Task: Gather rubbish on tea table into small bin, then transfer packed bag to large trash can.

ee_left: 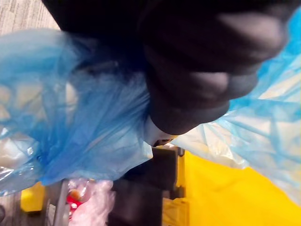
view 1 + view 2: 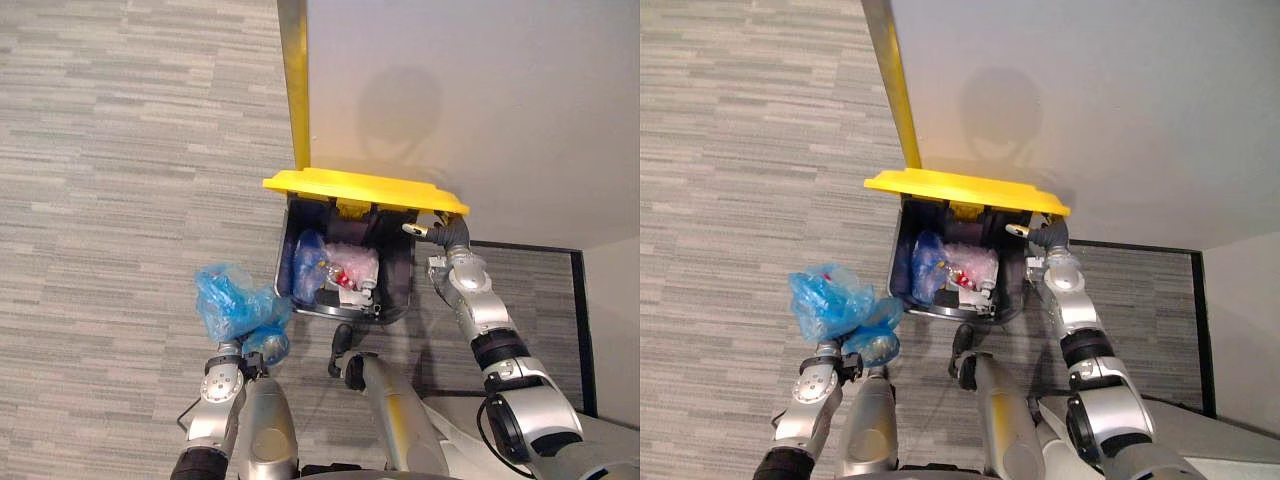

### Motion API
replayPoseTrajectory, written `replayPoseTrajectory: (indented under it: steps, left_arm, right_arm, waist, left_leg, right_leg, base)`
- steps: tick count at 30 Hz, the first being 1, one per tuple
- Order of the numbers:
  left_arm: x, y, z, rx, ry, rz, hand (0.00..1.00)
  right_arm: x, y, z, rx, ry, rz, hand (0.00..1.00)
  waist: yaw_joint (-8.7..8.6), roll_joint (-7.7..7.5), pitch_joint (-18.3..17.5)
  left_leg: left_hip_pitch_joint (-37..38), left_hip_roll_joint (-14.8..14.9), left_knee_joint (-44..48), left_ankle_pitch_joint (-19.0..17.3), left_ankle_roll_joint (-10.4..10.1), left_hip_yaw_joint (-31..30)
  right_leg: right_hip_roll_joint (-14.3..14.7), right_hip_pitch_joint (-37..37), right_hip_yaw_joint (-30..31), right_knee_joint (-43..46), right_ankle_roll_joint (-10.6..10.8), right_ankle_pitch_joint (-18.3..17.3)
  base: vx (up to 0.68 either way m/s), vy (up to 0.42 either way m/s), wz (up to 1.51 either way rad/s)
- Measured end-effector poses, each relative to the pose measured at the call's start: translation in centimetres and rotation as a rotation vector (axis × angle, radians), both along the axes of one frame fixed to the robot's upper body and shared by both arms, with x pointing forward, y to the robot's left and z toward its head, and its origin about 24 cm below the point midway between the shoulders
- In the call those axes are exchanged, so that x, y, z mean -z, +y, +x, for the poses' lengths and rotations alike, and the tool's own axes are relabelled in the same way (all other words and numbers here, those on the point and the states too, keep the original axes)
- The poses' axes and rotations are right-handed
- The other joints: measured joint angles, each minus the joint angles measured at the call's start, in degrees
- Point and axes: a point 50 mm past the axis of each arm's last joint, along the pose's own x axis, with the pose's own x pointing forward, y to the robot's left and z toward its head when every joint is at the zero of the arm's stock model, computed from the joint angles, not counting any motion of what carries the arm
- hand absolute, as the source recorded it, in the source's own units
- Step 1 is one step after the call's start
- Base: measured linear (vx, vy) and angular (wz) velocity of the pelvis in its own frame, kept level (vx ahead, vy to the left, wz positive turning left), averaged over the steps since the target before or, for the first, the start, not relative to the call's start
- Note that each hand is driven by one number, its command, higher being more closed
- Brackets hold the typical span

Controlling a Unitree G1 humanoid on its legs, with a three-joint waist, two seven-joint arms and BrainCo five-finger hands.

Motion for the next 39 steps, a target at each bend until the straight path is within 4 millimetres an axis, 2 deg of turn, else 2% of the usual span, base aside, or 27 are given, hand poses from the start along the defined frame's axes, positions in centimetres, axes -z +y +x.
replayPoseTrajectory:
  steps: [2,3,5,7,10,15,20,26,29,30,33,35,39]
  left_arm:
    - [-0.5,-0.6,0.2,0.028,-0.024,-0.004,1.0]
    - [-0.9,-0.9,0.4,0.041,-0.041,-0.011,1.0]
    - [-2.1,-1.8,1.5,0.075,-0.096,-0.02,1.0]
    - [-3.6,-2.9,2.7,0.13,-0.164,-0.017,1.0]
    - [-5.2,-4.2,3.8,0.194,-0.225,-0.006,1.0]
    - [-9.1,-7.0,5.9,0.315,-0.369,0.012,1.0]
    - [-11.2,-9.0,6.6,0.402,-0.446,0.023,1.0]
    - [-13.0,-10.3,7.9,0.459,-0.495,0.064,1.0]
    - [-13.4,-10.5,9.6,0.463,-0.476,0.109,1.0]
    - [-13.5,-10.3,10.4,0.453,-0.461,0.133,1.0]
    - [-13.8,-10.1,11.2,0.436,-0.452,0.156,1.0]
    - [-14.4,-10.2,12.0,0.433,-0.451,0.174,1.0]
    - [-14.9,-10.2,13.0,0.426,-0.434,0.2,1.0]
  right_arm:
    - [0.0,0.0,0.3,-0.004,0.012,-0.014,0.0]
    - [0.0,-0.1,0.3,-0.002,0.017,-0.023,0.0]
    - [0.0,-0.5,0.4,0.007,0.024,-0.033,0.0]
    - [-0.6,-0.8,0.8,0.012,0.016,-0.045,0.0]
    - [-1.8,-0.6,1.3,0.007,-0.013,-0.044,0.0]
    - [-3.9,-0.5,2.1,0.004,-0.067,-0.029,0.0]
    - [-6.2,-0.2,2.8,-0.016,-0.122,-0.069,0.0]
    - [-7.4,0.1,3.2,-0.025,-0.148,-0.068,0.0]
    - [-8.9,0.3,3.6,-0.032,-0.175,-0.089,0.0]
    - [-9.8,0.6,3.8,-0.046,-0.193,-0.117,0.0]
    - [-11.2,0.7,4.0,-0.046,-0.226,-0.123,0.0]
    - [-12.9,0.4,4.2,-0.037,-0.268,-0.137,0.0]
    - [-15.1,0.5,4.3,-0.041,-0.319,-0.167,0.0]
  waist:
    - [-0.18,0.02,0.0]
    - [-0.28,0.02,0.0]
    - [-0.32,0.02,0.0]
    - [-0.4,0.01,0.0]
    - [-1.25,0.02,0.0]
    - [-1.67,0.02,0.0]
    - [-2.02,0.02,0.0]
    - [-3.27,0.02,0.0]
    - [-3.84,0.05,0.1]
    - [-4.57,0.05,0.1]
    - [-4.75,0.09,0.2]
    - [-4.78,0.24,1.4]
    - [-4.89,0.3,2.5]
  left_leg:
    - [0.9,-0.8,-0.3,0.0,0.1,0.0]
    - [1.1,-1.1,-0.3,0.4,0.7,0.2]
    - [1.2,-1.6,-0.2,1.2,0.4,0.9]
    - [0.6,-2.9,-0.1,2.1,0.6,1.8]
    - [-0.7,-3.8,0.6,2.6,0.9,2.2]
    - [-2.7,-4.7,2.4,2.9,1.6,1.9]
    - [-4.0,-4.9,2.9,3.0,1.8,1.9]
    - [-5.7,-4.9,3.9,2.7,2.3,2.7]
    - [-6.9,-4.9,4.7,2.5,2.5,2.9]
    - [-7.9,-4.9,5.5,2.4,2.7,2.9]
    - [-9.6,-4.9,6.2,2.4,2.8,3.1]
    - [-10.9,-4.9,6.9,2.3,2.8,3.1]
    - [-13.8,-4.8,8.6,2.1,2.9,3.3]
  right_leg:
    - [-0.3,0.9,0.5,-0.7,-0.3,1.3]
    - [-0.5,1.2,0.7,-0.7,0.1,1.6]
    - [-1.2,1.5,1.1,-0.8,0.9,2.1]
    - [-2.2,1.5,2.2,-2.3,2.8,3.3]
    - [-3.0,1.7,2.6,-4.8,3.7,5.6]
    - [-4.0,2.2,2.7,-7.7,3.8,8.3]
    - [-4.1,2.2,2.7,-9.8,4.1,9.7]
    - [-3.9,2.1,3.4,-11.8,4.5,11.3]
    - [-3.7,2.0,3.8,-13.2,4.7,12.4]
    - [-3.6,1.3,3.8,-13.4,4.7,12.7]
    - [-3.6,-0.2,4.0,-13.4,4.6,13.2]
    - [-3.5,-1.2,4.1,-13.3,4.5,13.5]
    - [-3.5,-4.3,4.3,-12.5,4.4,13.8]
  base:
    - [0.03,0.041,-0.11]
    - [-0.01,0.094,-0.08]
    - [-0.05,0.123,-0.03]
    - [-0.08,0.146,-0.06]
    - [-0.07,0.134,-0.01]
    - [-0.03,0.091,0.05]
    - [0.0,0.007,0.01]
    - [-0.02,0.024,-0.05]
    - [-0.04,0.034,-0.06]
    - [-0.04,0.025,-0.02]
    - [-0.03,0.02,-0.05]
    - [-0.01,0.007,-0.02]
    - [-0.02,0.004,-0.05]
